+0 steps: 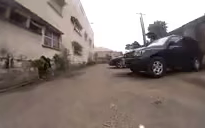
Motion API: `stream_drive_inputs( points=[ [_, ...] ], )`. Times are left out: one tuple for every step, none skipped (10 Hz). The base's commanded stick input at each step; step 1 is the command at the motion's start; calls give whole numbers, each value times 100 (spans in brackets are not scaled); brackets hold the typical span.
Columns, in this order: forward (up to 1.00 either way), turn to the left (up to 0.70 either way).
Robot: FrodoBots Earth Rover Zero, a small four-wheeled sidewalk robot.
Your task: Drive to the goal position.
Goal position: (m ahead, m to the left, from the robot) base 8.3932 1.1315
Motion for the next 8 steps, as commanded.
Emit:
stream_drive_inputs(
  points=[
    [30, 0],
    [30, 0],
    [30, 2],
    [30, 15],
    [30, 29],
    [30, 42],
    [30, 55],
    [30, 21]
  ],
)
